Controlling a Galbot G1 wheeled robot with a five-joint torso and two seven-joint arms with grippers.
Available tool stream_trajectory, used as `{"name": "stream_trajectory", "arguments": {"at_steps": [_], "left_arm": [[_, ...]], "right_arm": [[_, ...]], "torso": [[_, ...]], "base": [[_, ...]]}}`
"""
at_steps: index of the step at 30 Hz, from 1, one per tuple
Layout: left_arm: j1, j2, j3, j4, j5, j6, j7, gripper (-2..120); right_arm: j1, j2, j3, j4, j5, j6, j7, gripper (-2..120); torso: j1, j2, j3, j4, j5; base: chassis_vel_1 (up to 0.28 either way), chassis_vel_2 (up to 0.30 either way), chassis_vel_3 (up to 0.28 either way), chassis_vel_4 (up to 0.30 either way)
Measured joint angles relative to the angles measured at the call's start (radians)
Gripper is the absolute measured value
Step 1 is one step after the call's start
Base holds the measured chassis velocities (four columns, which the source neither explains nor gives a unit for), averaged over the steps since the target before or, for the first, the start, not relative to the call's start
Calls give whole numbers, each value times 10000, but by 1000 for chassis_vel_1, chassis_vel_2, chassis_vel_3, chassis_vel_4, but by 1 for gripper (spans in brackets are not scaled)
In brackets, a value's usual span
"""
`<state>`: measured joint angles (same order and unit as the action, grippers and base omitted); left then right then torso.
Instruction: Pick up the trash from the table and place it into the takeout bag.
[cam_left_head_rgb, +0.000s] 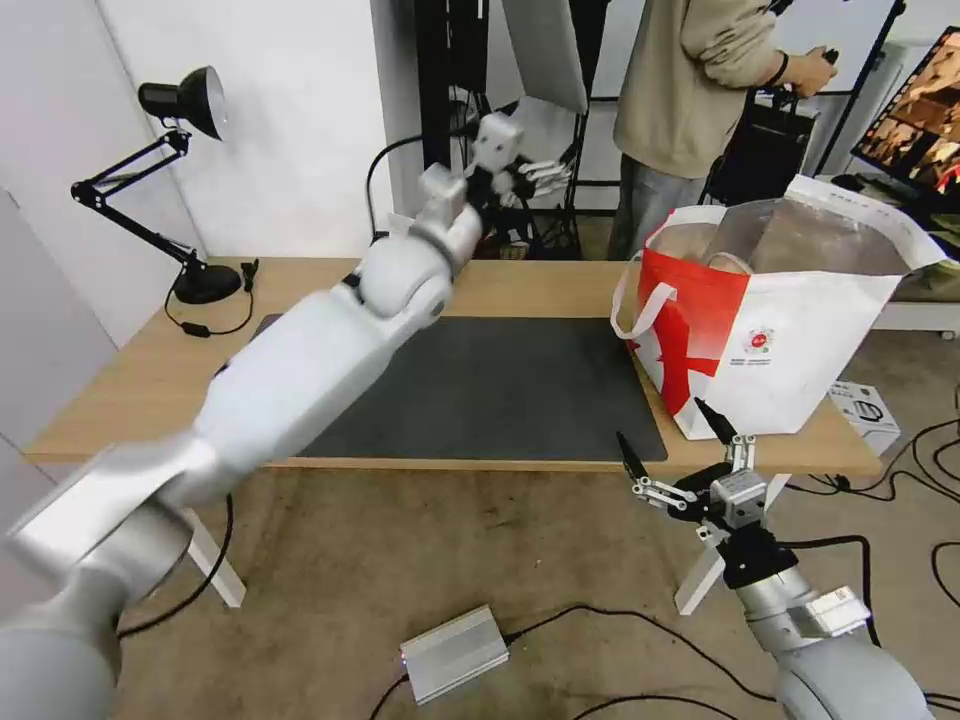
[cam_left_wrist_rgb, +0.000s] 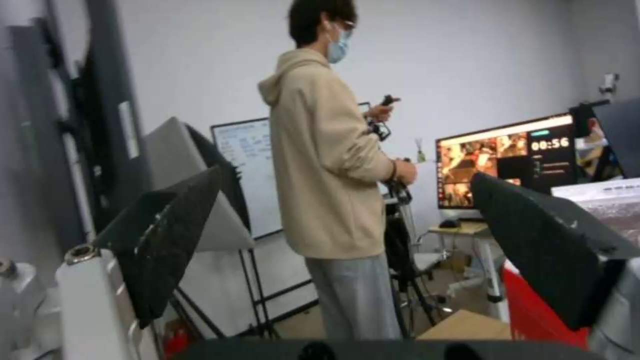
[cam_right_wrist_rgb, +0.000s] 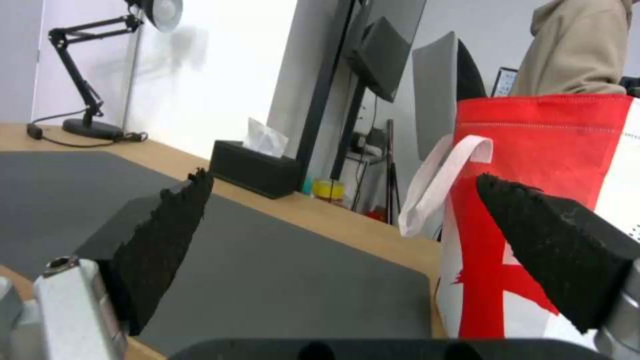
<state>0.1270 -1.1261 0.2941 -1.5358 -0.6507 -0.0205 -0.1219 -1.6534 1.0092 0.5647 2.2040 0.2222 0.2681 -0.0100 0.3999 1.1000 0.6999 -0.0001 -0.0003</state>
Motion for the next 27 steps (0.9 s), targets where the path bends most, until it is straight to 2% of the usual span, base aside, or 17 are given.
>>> {"name": "stream_trajectory", "arguments": {"at_steps": [4,5,7,8,11,12,15,16,18,21,22,23,25,26,27], "left_arm": [[415,212,-370,-292,101,7,0,100],[1128,561,-945,-796,267,8,7,100],[1749,809,-1443,-1197,436,7,28,100],[1749,809,-1443,-1197,436,7,28,100],[2861,1208,-2396,-1949,719,13,75,100],[2861,1208,-2396,-1949,719,13,75,100],[3899,1696,-3292,-2704,859,41,91,100],[3899,1696,-3292,-2704,859,41,91,100],[4663,1989,-3860,-3212,918,39,99,100],[6413,2371,-5206,-4192,1139,-82,110,100],[6413,2371,-5206,-4192,1139,-82,110,100],[7235,2386,-5905,-4582,1237,-107,132,100],[8662,2241,-7135,-5309,1431,-165,260,100],[8662,2241,-7135,-5309,1431,-165,260,100],[9485,2034,-7841,-5804,1577,-225,414,100]], "right_arm": [[0,0,0,0,0,0,0,100],[0,0,0,0,0,0,0,100],[0,0,-1,0,0,0,-1,100],[0,0,-1,0,0,0,-1,100],[0,-1,0,1,0,0,0,100],[0,-1,0,1,0,0,0,100],[0,0,0,0,0,0,0,100],[0,0,0,0,0,0,0,100],[0,-1,-1,0,0,0,0,100],[1,-1,0,0,0,0,0,100],[1,-1,0,0,0,0,0,100],[0,0,-1,0,0,0,-1,100],[0,0,-1,0,0,0,0,100],[0,0,-1,0,0,0,0,100],[0,0,-1,1,0,0,-1,100]], "torso": [[0,0,0,0,1],[1,-1,0,1,0],[0,1,0,2,1],[0,1,0,2,1],[1,0,0,-1,2],[1,0,0,-1,2],[0,0,-1,0,3],[0,0,-1,0,3],[1,0,0,3,1],[1,0,-1,-2,3],[1,0,-1,-2,3],[0,0,-1,0,0],[0,0,-1,5,2],[0,0,-1,5,2],[0,1,-1,6,-2]], "base": [[0,0,0,0],[0,0,0,0],[0,0,0,0],[0,0,0,0],[0,0,0,0],[0,0,0,0],[0,0,0,0],[0,0,0,0],[0,0,0,0],[0,0,0,0],[0,0,0,0],[0,0,0,0],[0,0,0,0],[0,0,0,0],[0,0,0,0]]}}
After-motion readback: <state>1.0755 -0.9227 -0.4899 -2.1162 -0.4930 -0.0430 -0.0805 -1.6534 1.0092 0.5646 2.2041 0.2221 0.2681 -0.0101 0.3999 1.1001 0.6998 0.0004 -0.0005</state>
